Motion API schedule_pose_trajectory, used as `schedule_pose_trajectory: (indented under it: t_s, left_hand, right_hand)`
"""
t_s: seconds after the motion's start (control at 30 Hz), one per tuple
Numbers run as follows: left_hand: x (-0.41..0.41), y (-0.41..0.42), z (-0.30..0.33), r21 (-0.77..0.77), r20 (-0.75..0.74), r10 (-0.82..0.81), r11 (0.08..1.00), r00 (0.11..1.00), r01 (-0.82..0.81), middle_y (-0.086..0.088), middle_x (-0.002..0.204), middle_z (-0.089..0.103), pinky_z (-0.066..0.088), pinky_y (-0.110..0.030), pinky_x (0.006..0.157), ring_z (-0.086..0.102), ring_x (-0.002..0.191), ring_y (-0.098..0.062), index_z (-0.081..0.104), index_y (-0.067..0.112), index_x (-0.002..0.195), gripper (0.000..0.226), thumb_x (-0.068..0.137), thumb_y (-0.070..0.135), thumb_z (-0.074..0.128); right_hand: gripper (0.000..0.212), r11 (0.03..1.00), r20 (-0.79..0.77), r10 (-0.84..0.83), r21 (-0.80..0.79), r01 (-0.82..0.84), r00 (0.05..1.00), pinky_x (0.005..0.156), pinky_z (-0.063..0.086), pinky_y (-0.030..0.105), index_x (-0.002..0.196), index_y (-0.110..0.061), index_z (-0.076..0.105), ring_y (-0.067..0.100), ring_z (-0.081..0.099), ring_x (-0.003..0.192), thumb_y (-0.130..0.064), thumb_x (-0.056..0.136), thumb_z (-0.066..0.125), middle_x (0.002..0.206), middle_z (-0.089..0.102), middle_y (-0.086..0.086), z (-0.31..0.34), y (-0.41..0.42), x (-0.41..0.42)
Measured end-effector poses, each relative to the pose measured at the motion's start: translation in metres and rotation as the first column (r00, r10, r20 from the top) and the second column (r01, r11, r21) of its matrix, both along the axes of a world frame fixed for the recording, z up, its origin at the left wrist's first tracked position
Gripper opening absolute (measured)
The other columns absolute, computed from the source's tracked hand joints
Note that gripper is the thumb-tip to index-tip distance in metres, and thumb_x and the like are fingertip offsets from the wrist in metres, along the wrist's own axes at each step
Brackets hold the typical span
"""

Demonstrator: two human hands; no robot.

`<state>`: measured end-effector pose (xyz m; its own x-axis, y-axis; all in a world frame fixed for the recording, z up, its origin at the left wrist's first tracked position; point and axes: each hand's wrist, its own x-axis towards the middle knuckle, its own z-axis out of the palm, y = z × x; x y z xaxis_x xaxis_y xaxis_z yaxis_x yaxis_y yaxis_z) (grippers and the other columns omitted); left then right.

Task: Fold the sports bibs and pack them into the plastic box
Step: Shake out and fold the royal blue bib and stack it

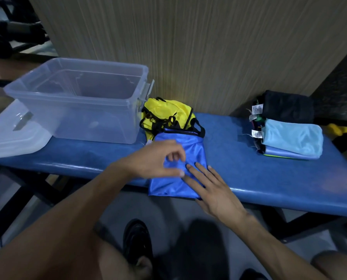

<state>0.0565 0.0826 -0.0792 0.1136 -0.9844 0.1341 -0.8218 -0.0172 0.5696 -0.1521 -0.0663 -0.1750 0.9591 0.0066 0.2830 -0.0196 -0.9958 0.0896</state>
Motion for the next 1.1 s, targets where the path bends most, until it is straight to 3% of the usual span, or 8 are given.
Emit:
schedule_pose_trajectory:
  t_s: [0.13,0.3,0.4,0.6,0.8,0.9,0.97,1.1]
  left_hand:
    - [-0.003,0.014,-0.014,0.342,0.019,-0.069,0.938,0.997,0.058,0.019,0.123,0.043,0.033,-0.019,0.106,0.038,0.121,0.0,0.056,0.038,0.128,0.065,0.073,0.06,0.083]
    - [-0.026,0.01,-0.023,0.218,0.27,0.056,0.969,0.961,-0.118,0.009,0.125,0.043,0.04,-0.03,0.098,0.041,0.116,-0.013,0.043,0.027,0.141,0.078,0.077,0.053,0.078]
    - [-0.032,0.005,-0.018,0.049,0.292,0.232,0.965,0.928,-0.257,0.005,0.108,0.052,0.047,-0.04,0.085,0.053,0.106,-0.024,0.048,0.024,0.122,0.045,0.082,0.026,0.067]
    - [-0.026,0.005,0.026,-0.29,-0.092,0.391,0.869,0.916,-0.4,0.018,0.074,0.058,0.042,-0.021,0.06,0.054,0.065,-0.005,0.064,0.024,0.105,0.023,0.086,0.012,0.062]
    - [-0.045,-0.028,0.078,-0.478,-0.43,0.281,0.736,0.858,-0.48,-0.012,0.075,0.065,0.048,-0.041,0.061,0.052,0.068,-0.01,0.07,0.004,0.097,0.033,0.093,0.036,0.063]
    - [-0.041,-0.055,0.089,-0.407,-0.569,0.201,0.774,0.797,-0.486,-0.007,0.072,0.049,0.036,-0.049,0.056,0.042,0.069,-0.018,0.054,-0.013,0.084,0.064,0.091,0.049,0.062]
    - [-0.033,-0.076,0.086,-0.233,-0.72,0.189,0.84,0.667,-0.49,-0.007,0.075,0.053,0.033,-0.039,0.058,0.047,0.069,-0.018,0.057,-0.008,0.079,0.052,0.093,0.042,0.064]
    - [-0.016,-0.113,0.041,0.215,-0.723,0.458,0.861,0.518,-0.461,0.003,0.056,0.056,0.042,-0.021,0.043,0.055,0.046,-0.013,0.063,0.009,0.086,0.023,0.1,0.027,0.06]
  right_hand:
    - [0.075,0.986,0.09,0.038,0.16,-0.052,0.995,0.11,0.046,0.045,0.139,-0.021,0.054,0.026,0.053,0.136,-0.012,0.069,0.079,0.149,0.055,0.002,0.007,-0.008,0.004]
    - [0.009,0.89,0.151,-0.049,0.456,-0.026,0.987,0.074,0.047,0.038,0.097,-0.018,0.066,0.022,0.059,0.077,-0.021,0.09,0.062,0.083,0.066,-0.006,0.048,-0.013,0.02]
    - [0.026,0.792,0.174,-0.163,0.61,0.024,0.971,0.06,0.037,0.038,0.076,-0.011,0.051,0.02,0.043,0.061,-0.03,0.093,0.055,0.063,0.045,-0.003,0.069,-0.013,0.027]
    - [0.023,0.567,0.247,-0.329,0.823,-0.019,0.912,0.057,0.035,0.036,0.073,-0.023,0.057,0.006,0.038,0.06,-0.033,0.093,0.054,0.061,0.047,0.001,0.12,-0.017,0.021]
    - [0.038,0.418,0.419,-0.437,0.878,-0.233,0.796,0.058,0.036,0.026,0.066,-0.014,0.048,0.005,0.041,0.066,-0.026,0.099,0.061,0.067,0.045,-0.007,0.174,-0.036,0.006]
    - [0.044,0.366,0.441,-0.484,0.887,-0.282,0.756,0.061,0.039,0.029,0.073,0.003,0.045,0.013,0.045,0.07,-0.027,0.103,0.06,0.073,0.046,0.006,0.182,-0.051,0.005]
    - [0.039,0.315,0.361,-0.55,0.925,-0.213,0.753,0.059,0.043,0.023,0.076,0.0,0.053,0.009,0.052,0.067,-0.027,0.103,0.06,0.07,0.054,0.003,0.172,-0.063,0.01]
    - [0.024,-0.109,-0.093,-0.511,0.993,0.044,0.855,0.073,0.059,0.028,0.116,-0.008,0.064,0.011,0.074,0.087,-0.023,0.097,0.069,0.105,0.077,0.004,0.109,-0.08,0.011]
